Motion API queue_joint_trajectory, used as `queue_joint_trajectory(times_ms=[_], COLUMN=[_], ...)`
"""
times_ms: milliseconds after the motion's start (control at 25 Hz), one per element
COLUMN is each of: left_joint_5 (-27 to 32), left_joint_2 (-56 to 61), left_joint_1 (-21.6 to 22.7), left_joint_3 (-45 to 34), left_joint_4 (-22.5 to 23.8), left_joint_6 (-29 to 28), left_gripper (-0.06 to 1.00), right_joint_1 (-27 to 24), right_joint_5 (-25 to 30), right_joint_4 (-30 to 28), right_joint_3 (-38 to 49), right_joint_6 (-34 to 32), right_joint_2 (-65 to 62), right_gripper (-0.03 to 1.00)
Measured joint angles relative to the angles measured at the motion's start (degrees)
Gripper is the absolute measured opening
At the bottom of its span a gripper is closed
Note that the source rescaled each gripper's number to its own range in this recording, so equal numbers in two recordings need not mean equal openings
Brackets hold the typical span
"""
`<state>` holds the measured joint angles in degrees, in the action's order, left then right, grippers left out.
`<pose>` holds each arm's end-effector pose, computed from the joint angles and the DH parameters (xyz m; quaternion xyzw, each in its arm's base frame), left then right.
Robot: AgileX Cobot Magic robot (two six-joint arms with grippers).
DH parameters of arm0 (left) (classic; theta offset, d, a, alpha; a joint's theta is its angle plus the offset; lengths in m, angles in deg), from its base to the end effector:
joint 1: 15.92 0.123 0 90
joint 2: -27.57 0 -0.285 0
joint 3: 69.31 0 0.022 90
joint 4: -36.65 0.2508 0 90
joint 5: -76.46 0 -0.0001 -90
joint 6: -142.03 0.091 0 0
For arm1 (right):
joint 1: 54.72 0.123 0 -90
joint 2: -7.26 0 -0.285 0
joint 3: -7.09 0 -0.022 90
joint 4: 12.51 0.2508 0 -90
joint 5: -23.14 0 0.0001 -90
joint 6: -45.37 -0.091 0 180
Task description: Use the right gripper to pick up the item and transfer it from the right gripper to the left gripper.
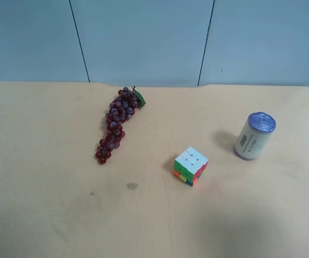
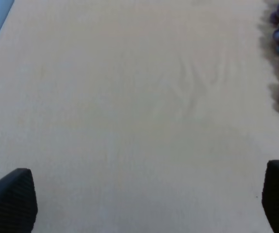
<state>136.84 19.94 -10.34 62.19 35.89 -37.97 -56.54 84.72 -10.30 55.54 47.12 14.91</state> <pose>-0.0050 -0.0015 0.2782 -0.0411 0.8494 0.0190 0.5258 -0.0060 0.0033 0.2768 -0.0004 0.8556 0.0031 0.5177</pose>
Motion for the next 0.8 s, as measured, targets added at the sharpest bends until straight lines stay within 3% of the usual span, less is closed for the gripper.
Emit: queue_joint_trajectory(times_ms=[800], left_joint_5=[0.0], left_joint_2=[0.0], left_joint_1=[0.0], left_joint_3=[0.0], left_joint_4=[0.0], left_joint_6=[0.0], left_gripper=[0.82], right_joint_1=[0.0], right_joint_5=[0.0], right_joint_4=[0.0], right_joint_3=[0.0], right_joint_6=[0.0], right_joint_2=[0.0], right_gripper=[0.76])
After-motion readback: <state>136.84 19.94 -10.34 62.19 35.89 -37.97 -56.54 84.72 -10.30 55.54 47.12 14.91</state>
